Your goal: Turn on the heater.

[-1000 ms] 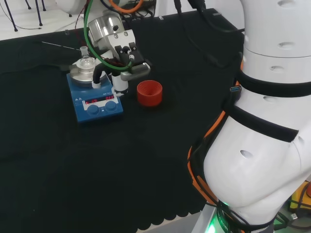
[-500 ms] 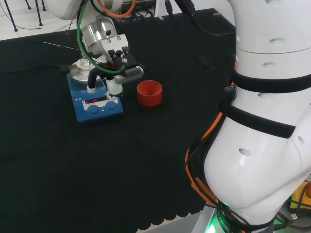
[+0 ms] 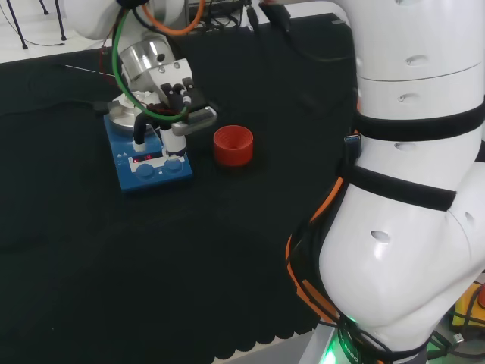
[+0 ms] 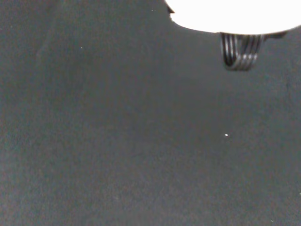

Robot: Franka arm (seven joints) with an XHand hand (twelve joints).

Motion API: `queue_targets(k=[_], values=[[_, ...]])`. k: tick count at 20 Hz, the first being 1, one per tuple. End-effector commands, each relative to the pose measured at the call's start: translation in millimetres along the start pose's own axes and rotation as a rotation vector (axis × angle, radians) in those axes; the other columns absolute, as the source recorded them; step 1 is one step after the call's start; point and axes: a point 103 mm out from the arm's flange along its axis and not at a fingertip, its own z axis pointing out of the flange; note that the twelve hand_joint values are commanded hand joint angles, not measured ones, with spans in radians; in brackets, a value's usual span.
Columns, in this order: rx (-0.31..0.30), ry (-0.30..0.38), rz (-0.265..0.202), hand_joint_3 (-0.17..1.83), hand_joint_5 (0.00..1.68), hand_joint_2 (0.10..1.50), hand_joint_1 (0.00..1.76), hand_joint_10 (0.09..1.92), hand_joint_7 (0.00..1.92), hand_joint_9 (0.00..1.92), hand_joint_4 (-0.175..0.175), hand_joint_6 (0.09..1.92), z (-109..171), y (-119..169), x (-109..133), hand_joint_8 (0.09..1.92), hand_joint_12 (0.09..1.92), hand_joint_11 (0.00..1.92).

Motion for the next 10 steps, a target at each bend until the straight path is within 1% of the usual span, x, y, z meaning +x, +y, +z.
queue_targets(k=[1,4,7,8,10], values=[[0.014,-0.009,0.013,1.31,0.42,0.48,1.57,1.64,1.92,1.92,-0.062,0.26,-1.0,18.3,26.0,1.68,1.59,1.92],[0.023,0.004,0.004,1.31,0.42,0.48,1.57,1.64,1.92,1.92,-0.062,0.26,5.6,16.3,4.4,1.68,1.58,1.92],[0.034,0.009,0.017,1.31,0.42,0.48,1.57,1.64,1.92,1.92,-0.062,0.26,9.5,16.9,-11.9,1.68,1.58,1.92],[0.041,-0.008,0.037,1.31,0.42,0.48,1.57,1.64,1.92,1.92,-0.062,0.26,6.9,20.3,0.3,1.68,1.58,1.92],[0.041,-0.009,0.034,1.31,0.42,0.48,1.57,1.64,1.92,1.92,-0.062,0.26,5.6,22.3,5.8,1.68,1.58,1.92]])
